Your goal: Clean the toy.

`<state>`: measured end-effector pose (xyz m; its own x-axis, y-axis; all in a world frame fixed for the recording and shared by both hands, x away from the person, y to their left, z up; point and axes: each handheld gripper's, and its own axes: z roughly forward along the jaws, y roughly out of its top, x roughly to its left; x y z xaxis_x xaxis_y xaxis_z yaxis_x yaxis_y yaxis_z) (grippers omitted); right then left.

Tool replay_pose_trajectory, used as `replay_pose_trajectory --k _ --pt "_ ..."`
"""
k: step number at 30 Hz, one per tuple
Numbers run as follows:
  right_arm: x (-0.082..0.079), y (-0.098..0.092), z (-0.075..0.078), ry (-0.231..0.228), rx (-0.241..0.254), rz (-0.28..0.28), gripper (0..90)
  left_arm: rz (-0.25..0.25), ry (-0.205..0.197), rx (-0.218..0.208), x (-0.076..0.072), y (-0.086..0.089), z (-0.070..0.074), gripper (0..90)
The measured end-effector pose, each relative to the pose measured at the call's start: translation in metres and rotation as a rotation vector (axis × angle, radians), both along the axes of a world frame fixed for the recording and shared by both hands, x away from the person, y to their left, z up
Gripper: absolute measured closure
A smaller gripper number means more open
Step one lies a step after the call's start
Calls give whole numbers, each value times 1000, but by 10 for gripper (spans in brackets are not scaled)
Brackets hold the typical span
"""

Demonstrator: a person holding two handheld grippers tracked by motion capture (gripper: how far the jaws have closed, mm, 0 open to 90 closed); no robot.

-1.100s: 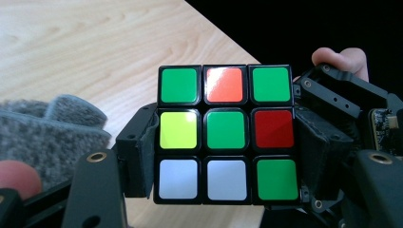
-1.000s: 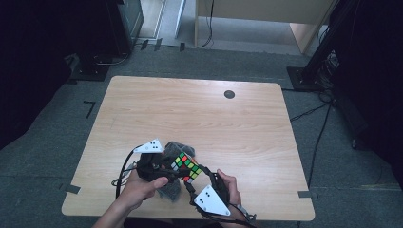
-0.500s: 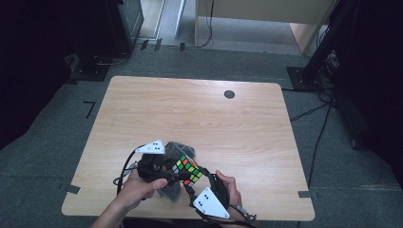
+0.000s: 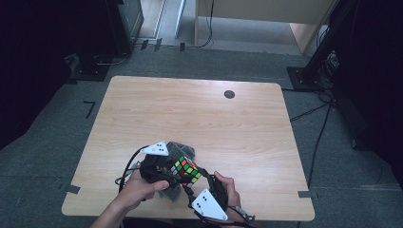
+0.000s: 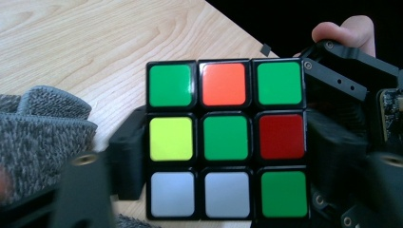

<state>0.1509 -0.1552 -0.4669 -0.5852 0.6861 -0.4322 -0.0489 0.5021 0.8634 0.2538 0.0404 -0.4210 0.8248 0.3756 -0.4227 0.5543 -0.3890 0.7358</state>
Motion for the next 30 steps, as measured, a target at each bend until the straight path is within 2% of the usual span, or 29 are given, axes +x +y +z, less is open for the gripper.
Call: replay_pose_trajectory --k 2,7,9,11,14,15,19,20,22,23,24,26,30 --pt "0 0 0 2 0 -1 348 -4 16 -6 2 1 0 339" --pt "2 4 -2 27 17 -5 337 4 -4 5 2 5 0 344" --pt "3 3 -1 43 32 -2 333 30 -18 1 4 12 1 344" --pt "6 1 -2 84 52 3 315 87 -45 -11 8 24 3 344" --pt "13 -2 -6 166 76 -18 292 169 -49 -67 16 49 7 344" --pt "16 -2 -8 197 91 -26 288 201 -65 -82 17 59 10 344" --pt "33 7 -11 329 200 -28 269 270 -94 -110 21 83 13 344" --pt "38 13 -11 361 211 -17 260 282 -103 -108 22 87 13 344" --pt "48 27 -13 433 206 37 228 303 -133 -107 21 94 10 344" --pt "53 35 -14 452 190 49 220 308 -141 -109 21 96 8 343" --pt "57 42 -15 458 170 52 216 310 -141 -110 21 97 7 343" --pt "65 57 -16 500 144 68 197 315 -144 -117 20 100 4 343" --pt "82 81 -24 544 89 56 190 332 -163 -98 21 103 2 343"
